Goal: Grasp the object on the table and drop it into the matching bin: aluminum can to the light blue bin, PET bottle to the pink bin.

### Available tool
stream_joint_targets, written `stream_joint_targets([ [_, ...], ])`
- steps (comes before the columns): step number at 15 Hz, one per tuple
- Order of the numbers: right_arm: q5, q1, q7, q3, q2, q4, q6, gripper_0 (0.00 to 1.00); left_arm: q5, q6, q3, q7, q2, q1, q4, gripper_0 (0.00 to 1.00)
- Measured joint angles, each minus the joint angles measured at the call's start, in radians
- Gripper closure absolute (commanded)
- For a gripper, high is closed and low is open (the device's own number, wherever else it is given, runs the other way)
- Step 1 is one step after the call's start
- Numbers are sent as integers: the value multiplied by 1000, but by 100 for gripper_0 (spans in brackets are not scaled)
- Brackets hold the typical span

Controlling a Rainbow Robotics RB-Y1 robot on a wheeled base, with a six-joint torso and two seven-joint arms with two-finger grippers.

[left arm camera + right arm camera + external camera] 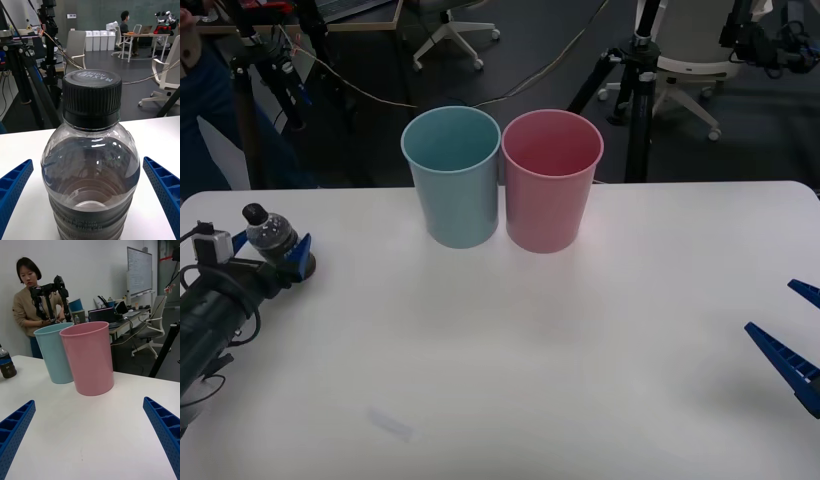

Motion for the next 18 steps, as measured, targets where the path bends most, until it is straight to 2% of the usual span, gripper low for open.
stream_joint_targets([
  [1,0,0,0,0,0,0,0,0,-1,5,-5,2,0,-3,0,0],
  [2,0,0,0,0,0,0,0,0,-3,6,-6,4,0,-4,0,14],
  [3,0,0,0,0,0,0,0,0,-9,7,-7,6,0,-4,0,37],
  [4,0,0,0,0,0,0,0,0,-16,7,-7,8,0,-4,0,72],
  [5,0,0,0,0,0,0,0,0,-20,7,-7,10,0,-4,0,100],
  [18,0,0,0,0,0,0,0,0,-21,-73,-5,21,0,-4,-5,100],
])
